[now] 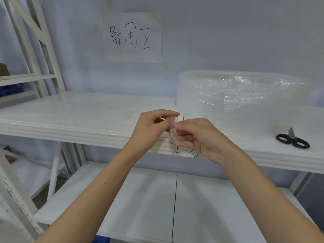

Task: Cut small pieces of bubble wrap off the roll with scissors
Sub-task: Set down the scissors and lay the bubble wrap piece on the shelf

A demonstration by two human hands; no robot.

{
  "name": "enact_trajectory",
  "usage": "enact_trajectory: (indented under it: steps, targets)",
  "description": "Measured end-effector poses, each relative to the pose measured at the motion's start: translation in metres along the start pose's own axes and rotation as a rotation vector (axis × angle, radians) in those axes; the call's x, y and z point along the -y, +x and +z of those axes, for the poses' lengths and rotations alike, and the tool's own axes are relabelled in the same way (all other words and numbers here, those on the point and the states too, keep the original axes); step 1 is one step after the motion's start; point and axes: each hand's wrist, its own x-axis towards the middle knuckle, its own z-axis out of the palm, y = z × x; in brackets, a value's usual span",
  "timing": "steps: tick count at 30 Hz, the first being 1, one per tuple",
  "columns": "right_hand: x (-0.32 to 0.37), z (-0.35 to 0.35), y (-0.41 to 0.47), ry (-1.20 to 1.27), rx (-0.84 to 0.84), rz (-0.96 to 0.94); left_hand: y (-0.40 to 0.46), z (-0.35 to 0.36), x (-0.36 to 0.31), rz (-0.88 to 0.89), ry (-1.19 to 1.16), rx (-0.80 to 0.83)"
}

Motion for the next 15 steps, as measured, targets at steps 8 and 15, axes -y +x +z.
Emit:
enact_trajectory:
  steps: [8, 15]
  targets:
    - [-0.0018, -0.0073, -0.0013, 0.032, -0.032, -0.022, 0.0005, 0.0051, -0.0056, -0.094, -0.156, 0.062]
    - [-0.0031, -0.0074, -0.003, -0.009, -0.013, -0.042, 0.0013, 0.006, -0.003, -0.123, -0.1, 0.091]
